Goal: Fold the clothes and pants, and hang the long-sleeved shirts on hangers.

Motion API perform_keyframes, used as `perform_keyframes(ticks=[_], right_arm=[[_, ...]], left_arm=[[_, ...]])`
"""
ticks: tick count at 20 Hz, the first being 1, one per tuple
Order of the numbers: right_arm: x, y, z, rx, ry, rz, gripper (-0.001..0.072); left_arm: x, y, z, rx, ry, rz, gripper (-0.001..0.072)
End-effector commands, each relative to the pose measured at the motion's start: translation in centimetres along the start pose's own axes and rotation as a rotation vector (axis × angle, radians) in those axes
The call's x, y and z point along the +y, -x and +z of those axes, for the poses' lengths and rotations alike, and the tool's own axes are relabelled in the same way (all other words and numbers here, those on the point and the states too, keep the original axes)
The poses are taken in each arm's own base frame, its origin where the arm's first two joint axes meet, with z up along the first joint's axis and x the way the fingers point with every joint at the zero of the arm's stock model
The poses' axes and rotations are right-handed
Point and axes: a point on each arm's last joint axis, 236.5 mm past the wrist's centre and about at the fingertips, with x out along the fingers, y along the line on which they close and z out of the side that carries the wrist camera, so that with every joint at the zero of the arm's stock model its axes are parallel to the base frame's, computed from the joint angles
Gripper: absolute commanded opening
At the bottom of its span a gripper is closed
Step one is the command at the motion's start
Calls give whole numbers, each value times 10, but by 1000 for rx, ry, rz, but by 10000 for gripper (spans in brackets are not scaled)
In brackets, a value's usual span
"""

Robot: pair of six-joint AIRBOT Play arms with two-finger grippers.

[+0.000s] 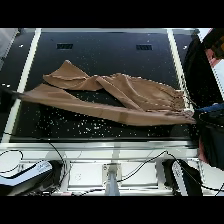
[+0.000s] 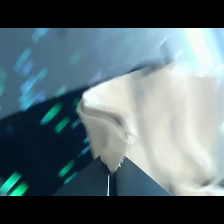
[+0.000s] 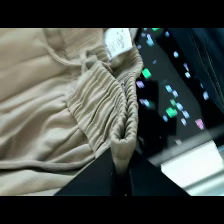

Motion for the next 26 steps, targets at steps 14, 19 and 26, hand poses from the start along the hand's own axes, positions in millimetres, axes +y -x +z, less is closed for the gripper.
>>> perform_keyframes(ticks=[14, 19, 26], right_arm=[[-10, 17, -44, 247, 30, -44, 44], [-19, 4, -66, 399, 55, -70, 44], [-24, -7, -75, 484, 55, -82, 44]], left_arm=[[102, 132, -87, 615, -258, 634, 12], [124, 150, -114, 754, -202, 720, 12], [145, 159, -141, 881, -183, 771, 13]])
